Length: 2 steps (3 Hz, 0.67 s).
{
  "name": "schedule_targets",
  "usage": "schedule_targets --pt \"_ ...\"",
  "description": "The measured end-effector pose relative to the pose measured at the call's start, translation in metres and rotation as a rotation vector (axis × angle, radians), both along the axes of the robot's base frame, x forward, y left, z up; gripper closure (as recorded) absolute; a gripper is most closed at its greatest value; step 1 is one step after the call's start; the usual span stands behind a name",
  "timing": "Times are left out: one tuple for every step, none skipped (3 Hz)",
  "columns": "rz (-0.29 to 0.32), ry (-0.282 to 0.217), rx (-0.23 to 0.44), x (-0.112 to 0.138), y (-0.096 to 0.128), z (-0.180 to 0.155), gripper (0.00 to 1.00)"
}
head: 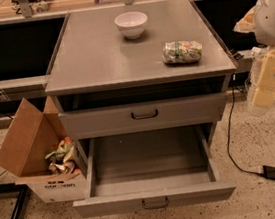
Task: Place 7up can into middle drawer
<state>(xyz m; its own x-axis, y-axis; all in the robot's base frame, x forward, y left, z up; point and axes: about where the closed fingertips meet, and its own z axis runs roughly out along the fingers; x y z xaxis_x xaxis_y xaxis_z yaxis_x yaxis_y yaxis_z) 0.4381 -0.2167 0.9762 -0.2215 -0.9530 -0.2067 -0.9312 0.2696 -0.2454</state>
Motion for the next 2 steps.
schedule_targets --pt "0.000 0.000 0.000 0.000 0.000 0.000 0.00" --pt "0.024 -0.038 0.034 0.047 -0.012 -0.012 0.00"
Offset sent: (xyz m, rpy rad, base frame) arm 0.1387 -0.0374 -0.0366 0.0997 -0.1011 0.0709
